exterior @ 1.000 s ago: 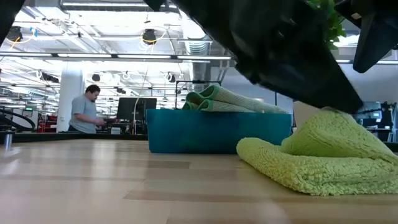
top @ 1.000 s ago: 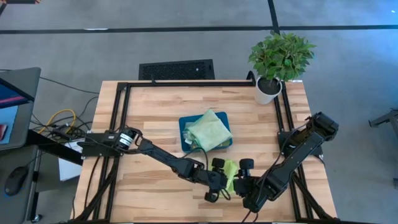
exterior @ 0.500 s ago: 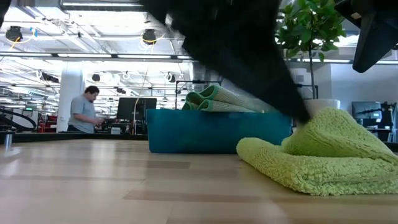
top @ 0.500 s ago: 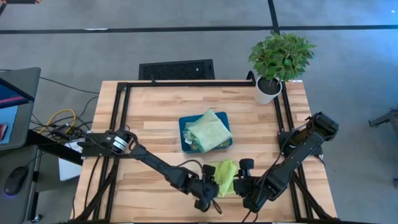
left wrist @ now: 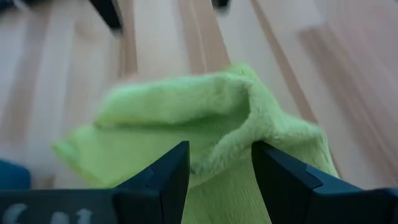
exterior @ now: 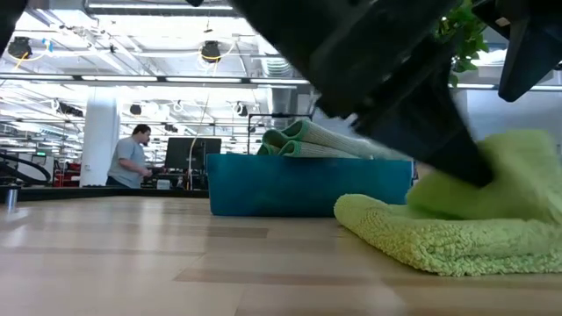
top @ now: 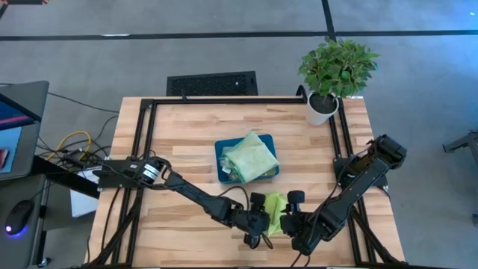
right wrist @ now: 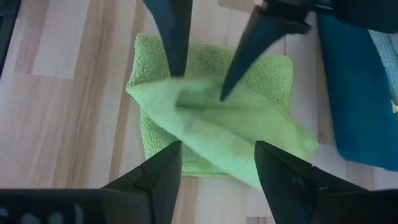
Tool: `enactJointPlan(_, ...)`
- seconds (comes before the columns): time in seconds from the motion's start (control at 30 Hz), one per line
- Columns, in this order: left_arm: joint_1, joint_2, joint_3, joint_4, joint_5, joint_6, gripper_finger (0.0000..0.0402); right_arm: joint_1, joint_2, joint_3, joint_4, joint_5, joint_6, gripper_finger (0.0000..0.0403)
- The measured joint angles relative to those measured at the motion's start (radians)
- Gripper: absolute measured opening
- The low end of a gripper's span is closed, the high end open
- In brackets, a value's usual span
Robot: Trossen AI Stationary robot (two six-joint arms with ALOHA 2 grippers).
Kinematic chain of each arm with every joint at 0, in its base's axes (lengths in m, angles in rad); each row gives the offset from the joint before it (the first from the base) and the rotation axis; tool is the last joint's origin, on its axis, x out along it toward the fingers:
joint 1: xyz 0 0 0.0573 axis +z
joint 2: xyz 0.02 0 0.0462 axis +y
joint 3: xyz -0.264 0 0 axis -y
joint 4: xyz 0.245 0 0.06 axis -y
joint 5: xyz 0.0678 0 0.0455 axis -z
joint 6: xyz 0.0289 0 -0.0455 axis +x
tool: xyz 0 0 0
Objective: Fold microfiber towels
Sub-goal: Fold the green microfiber towel, then put the folded green microfiber towel into the blue bin
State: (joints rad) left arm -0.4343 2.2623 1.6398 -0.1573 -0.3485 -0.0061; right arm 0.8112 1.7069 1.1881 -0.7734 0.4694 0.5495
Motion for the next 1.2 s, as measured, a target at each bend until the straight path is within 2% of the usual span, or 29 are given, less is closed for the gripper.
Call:
enactJointPlan(0.23, 0.031, 0.049, 0.002, 0.183, 0.064, 0.057, 0.0166, 0.000, 0.000, 0.000, -0.006, 0.000, 0.000, 0.0225)
enactJointPlan(0.43, 0.032, 0.032, 0.000, 0.143, 0.054, 0.035, 0.0166, 0.003, 0.000, 0.000, -0.005, 0.000, -0.007, 0.0225)
enactJointPlan(0.73, -0.014, -0.026, 0.001, 0.165, 0.045, 0.099, 0.0166, 0.014, 0.000, 0.000, 0.003, 0.000, -0.028, 0.0225)
enactJointPlan(0.93, -0.046, -0.089, 0.001, 0.044, -0.057, 0.072, 0.0166, 0.027, 0.008, 0.000, 0.033, -0.013, -0.103, 0.0225)
enactJointPlan(1.07, -0.072, -0.138, 0.001, -0.056, -0.136, 0.004, 0.0166, 0.027, 0.063, -0.001, 0.151, -0.055, -0.247, 0.0225)
enactJointPlan(1.2, -0.099, -0.165, 0.001, -0.102, -0.172, -0.014, 0.0166, 0.025, 0.123, 0.000, 0.276, -0.065, -0.361, 0.0225)
